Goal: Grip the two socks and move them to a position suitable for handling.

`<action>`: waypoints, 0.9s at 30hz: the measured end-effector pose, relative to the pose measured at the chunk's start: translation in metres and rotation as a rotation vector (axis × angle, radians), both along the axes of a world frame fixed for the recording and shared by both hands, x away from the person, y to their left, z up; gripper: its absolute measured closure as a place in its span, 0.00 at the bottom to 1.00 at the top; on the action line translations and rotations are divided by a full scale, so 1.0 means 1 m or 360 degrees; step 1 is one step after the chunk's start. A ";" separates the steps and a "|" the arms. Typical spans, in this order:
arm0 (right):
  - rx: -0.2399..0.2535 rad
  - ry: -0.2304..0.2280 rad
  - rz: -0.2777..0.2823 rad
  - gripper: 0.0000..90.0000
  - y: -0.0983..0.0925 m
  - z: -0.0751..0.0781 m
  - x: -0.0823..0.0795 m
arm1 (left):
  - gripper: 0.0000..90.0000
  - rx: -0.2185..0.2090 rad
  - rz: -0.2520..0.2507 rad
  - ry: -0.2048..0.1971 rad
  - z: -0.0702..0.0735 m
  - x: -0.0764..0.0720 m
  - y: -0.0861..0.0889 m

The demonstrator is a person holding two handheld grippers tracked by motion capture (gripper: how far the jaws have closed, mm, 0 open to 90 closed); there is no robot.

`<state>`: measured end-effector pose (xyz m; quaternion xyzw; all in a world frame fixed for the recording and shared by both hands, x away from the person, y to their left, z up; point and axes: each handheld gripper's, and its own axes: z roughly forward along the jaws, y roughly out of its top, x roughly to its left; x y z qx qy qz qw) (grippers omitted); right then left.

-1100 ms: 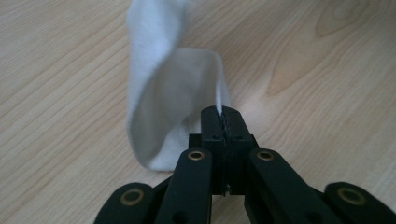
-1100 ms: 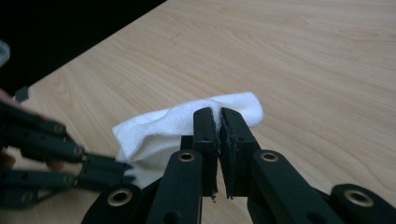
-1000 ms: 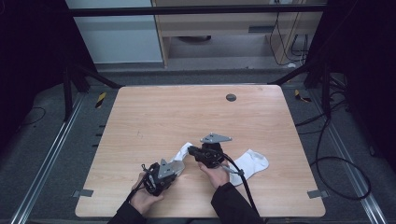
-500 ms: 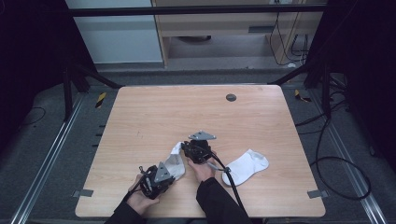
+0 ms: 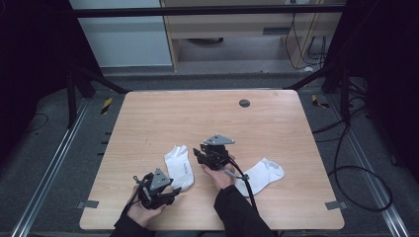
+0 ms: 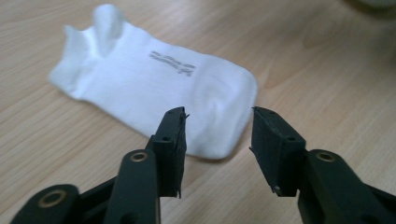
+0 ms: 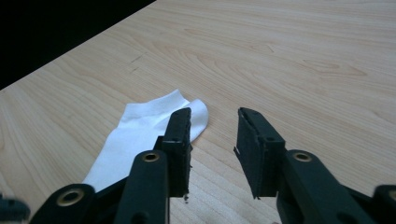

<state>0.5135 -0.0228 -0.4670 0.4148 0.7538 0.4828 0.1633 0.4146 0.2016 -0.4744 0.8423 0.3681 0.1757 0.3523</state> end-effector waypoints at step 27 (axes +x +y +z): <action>-0.0215 0.0137 0.0146 0.72 0.057 -0.033 0.049 | 0.67 0.0028 0.0274 0.0085 -0.017 0.018 -0.001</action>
